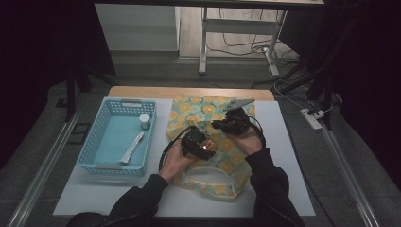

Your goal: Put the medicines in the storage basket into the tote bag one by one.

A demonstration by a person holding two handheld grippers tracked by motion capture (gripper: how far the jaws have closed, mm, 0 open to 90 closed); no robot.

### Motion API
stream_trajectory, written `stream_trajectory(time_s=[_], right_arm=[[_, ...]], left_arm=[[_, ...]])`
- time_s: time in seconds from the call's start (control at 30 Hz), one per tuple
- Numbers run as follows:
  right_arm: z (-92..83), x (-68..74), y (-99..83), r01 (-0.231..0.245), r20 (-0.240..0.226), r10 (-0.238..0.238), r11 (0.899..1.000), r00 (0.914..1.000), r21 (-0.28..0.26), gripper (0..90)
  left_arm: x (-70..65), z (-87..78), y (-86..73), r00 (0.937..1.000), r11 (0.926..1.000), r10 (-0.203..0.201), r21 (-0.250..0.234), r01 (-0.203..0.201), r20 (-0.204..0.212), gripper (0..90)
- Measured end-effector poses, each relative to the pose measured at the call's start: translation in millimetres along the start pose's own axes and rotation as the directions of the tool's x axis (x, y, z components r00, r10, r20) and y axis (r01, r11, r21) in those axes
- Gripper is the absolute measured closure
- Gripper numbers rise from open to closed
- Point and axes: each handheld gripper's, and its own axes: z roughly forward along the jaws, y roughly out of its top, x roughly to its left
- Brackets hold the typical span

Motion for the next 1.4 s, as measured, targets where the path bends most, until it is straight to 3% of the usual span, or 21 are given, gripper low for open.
stream_trajectory(time_s=[0.3,0.67,0.87,1.0,1.2,1.33,1.4], right_arm=[[1.3,1.0,0.0,-0.002,-0.001,0.002,1.0,1.0,0.002,90.0],[-1.8,-0.5,0.4,-0.002,-0.005,0.002,1.0,1.0,-0.01,90.0],[-1.5,-1.3,-0.2,-0.008,-0.007,0.008,1.0,0.9999,-0.01,90.0],[-0.5,-0.9,-0.4,-0.009,-0.008,0.009,1.0,0.9999,-0.007,90.0],[-0.6,-0.8,-0.2,-0.005,-0.008,0.005,1.0,1.0,-0.01,90.0],[-1.0,-0.7,-0.2,-0.005,-0.008,0.005,1.0,1.0,-0.009,90.0],[-0.7,-0.3,-0.2,-0.003,-0.01,0.003,1.0,0.9999,-0.009,90.0]], left_arm=[[-0.2,5.0,-2.6,0.9992,1.0,0.0,-0.008,-0.001,-0.04,17.7],[-4.2,-7.8,-2.5,0.9998,0.9994,-0.019,-0.029,0.019,0.004,10.8],[-7.7,-17.9,-5.7,0.9945,0.9965,-0.045,-0.066,0.051,0.095,6.6],[-12.1,-24.9,-7.6,0.9918,0.9969,-0.025,-0.071,0.034,0.125,3.2],[-13.6,-37.1,-10.9,0.9839,0.9939,-0.029,-0.1,0.047,0.176,1.4],[-12.6,-46.9,-14.2,0.975,0.991,-0.03,-0.121,0.058,0.22,0.9],[-12.1,-51.0,-15.7,0.9746,0.9904,-0.03,-0.125,0.059,0.222,0.9]])
